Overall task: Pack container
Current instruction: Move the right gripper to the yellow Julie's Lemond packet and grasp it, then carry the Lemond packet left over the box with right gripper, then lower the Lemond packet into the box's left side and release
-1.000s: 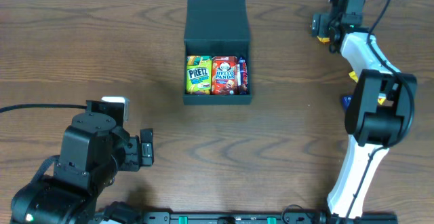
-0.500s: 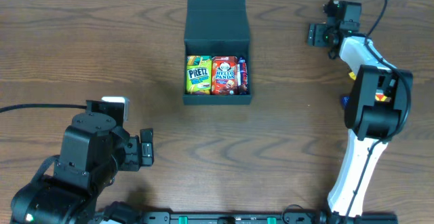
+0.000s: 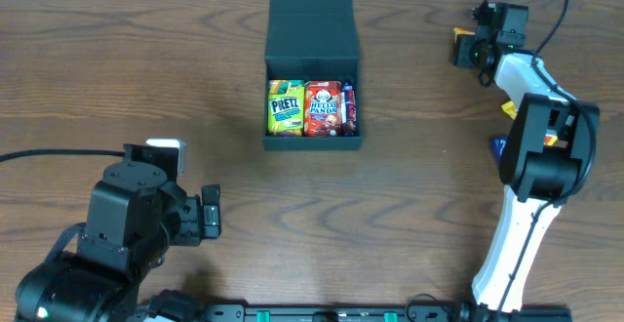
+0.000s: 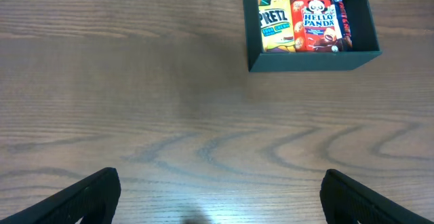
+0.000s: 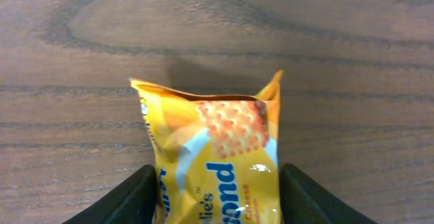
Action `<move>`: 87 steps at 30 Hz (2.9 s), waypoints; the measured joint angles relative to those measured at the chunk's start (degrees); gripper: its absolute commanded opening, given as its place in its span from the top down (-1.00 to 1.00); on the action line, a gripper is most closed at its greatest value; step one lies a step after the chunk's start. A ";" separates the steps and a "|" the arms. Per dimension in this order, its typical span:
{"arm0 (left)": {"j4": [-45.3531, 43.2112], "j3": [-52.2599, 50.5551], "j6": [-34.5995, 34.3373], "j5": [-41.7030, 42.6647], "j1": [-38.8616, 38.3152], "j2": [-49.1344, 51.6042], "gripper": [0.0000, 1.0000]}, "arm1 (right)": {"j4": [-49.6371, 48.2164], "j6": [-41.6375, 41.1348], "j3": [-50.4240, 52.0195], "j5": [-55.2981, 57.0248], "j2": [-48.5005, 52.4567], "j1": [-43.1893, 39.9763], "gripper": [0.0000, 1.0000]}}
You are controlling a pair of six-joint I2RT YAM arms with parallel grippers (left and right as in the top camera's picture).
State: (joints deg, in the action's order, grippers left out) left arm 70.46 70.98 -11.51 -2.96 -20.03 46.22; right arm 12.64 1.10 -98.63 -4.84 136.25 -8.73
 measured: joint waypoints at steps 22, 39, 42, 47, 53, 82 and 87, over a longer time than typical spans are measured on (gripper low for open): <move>0.00 0.00 0.00 -0.02 0.00 0.00 -0.90 | 0.83 -3.52 -0.24 -4.87 -0.02 0.00 0.48; 0.02 0.00 0.00 0.00 0.00 0.00 -0.90 | 5.31 -4.61 -0.24 -8.00 -12.85 11.28 0.50; 0.00 0.00 0.00 -0.02 0.00 0.00 -0.91 | 7.52 -4.63 -0.24 -8.33 -14.53 15.30 0.57; 0.00 0.00 0.00 -0.02 0.00 0.00 -0.90 | 11.10 -4.46 -0.24 -8.55 -15.45 23.41 0.58; 0.00 0.00 0.02 -0.02 0.00 0.00 -0.91 | 14.91 -0.87 -0.24 -8.74 -15.45 32.22 0.65; 0.02 0.00 0.00 0.00 0.00 0.00 -0.90 | 11.58 35.23 -0.24 -8.66 -11.82 38.45 0.43; 0.02 0.00 0.00 0.00 0.00 0.00 -0.90 | 11.21 35.58 -0.24 -8.66 -9.90 38.45 0.42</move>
State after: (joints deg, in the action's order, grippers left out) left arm 70.48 70.98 -11.51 -2.96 -20.03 46.22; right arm 23.86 36.69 -98.87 -13.50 126.34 29.71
